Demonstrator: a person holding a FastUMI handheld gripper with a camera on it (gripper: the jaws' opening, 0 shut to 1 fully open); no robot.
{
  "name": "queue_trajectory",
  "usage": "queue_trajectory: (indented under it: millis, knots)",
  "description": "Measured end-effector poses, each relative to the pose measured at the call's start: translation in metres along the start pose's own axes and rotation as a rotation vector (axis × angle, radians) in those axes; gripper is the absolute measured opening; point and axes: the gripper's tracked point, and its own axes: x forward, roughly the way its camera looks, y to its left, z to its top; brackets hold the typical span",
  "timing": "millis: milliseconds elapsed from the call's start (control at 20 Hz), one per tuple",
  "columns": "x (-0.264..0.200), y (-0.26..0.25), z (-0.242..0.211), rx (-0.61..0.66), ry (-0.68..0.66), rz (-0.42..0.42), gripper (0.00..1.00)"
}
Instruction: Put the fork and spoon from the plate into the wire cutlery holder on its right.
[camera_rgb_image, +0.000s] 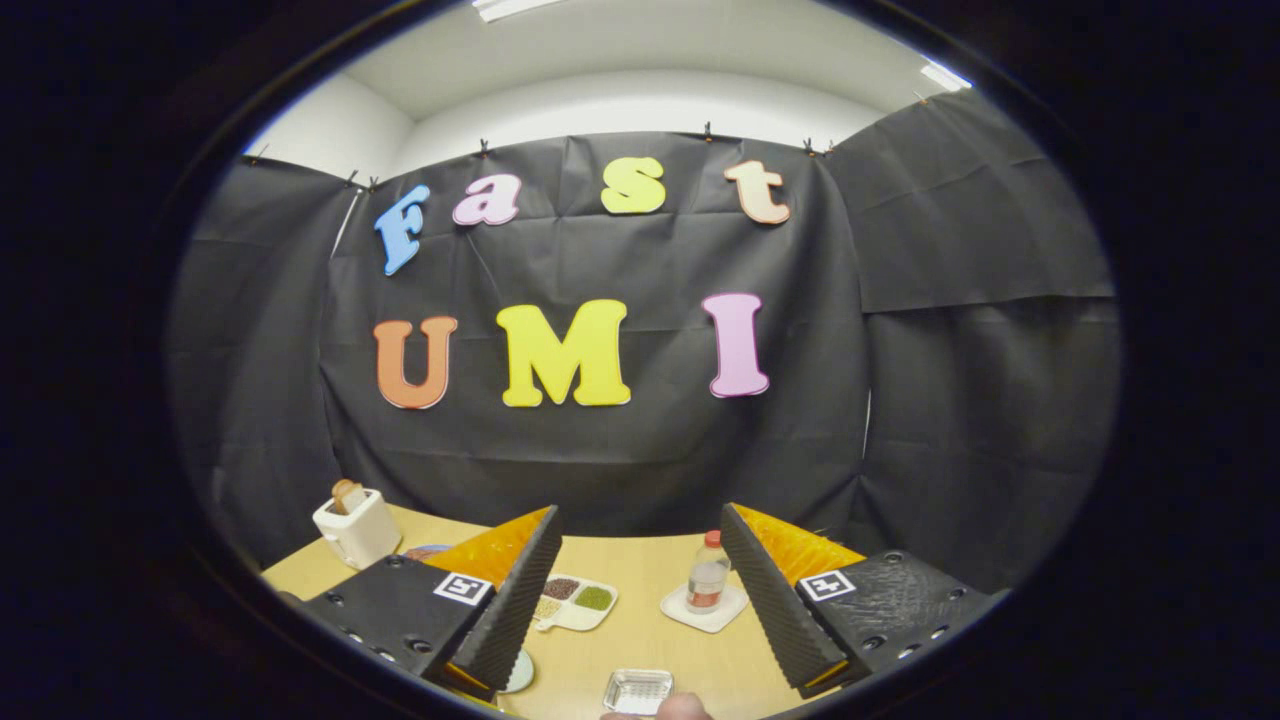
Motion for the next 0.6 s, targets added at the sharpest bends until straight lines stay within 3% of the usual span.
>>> queue_trajectory:
  millis: [350,600]
  knots:
    - [0.006,0.024,-0.020,-0.024,0.088,0.053,0.95]
    - [0.008,0.065,-0.053,-0.067,0.236,0.139,0.95]
